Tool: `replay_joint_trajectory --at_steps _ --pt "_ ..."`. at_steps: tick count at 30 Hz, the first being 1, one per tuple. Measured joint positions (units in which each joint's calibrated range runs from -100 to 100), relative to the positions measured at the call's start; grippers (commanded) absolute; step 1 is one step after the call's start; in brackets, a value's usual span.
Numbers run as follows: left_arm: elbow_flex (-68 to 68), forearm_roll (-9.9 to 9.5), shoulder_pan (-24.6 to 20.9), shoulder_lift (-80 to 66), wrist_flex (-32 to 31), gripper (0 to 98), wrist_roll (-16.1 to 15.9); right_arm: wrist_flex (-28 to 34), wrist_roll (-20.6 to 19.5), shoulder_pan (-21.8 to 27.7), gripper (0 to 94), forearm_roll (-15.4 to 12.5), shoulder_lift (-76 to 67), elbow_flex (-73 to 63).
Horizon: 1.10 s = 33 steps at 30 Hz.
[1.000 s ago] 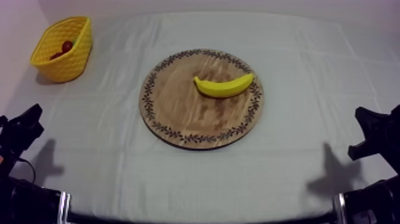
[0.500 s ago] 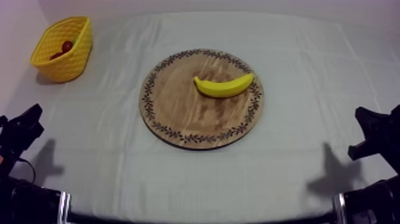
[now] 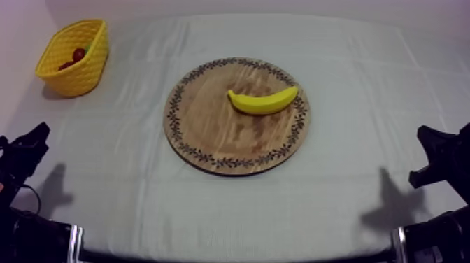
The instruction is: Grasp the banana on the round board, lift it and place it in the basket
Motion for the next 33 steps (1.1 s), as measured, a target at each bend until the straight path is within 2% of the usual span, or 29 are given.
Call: replay_joint_trajectory --at_steps 7,13,28,33 --pt "-3.6 2.66 0.7 6.3 -1.3 0.0 -3.3 0.1 0.0 0.0 0.2 0.0 0.0 0.0" --pt "-13.5 3.09 3.0 14.9 3.4 0.0 -6.9 0.1 0.0 0.0 0.2 0.0 0.0 0.0" --pt "-56.5 3.11 8.7 51.1 26.6 0.0 -18.9 0.0 0.0 0.0 0.2 0.0 0.0 0.0" --pt "-71.4 2.04 12.0 64.2 33.4 0.0 -21.1 0.0 0.0 0.0 0.2 0.0 0.0 0.0"
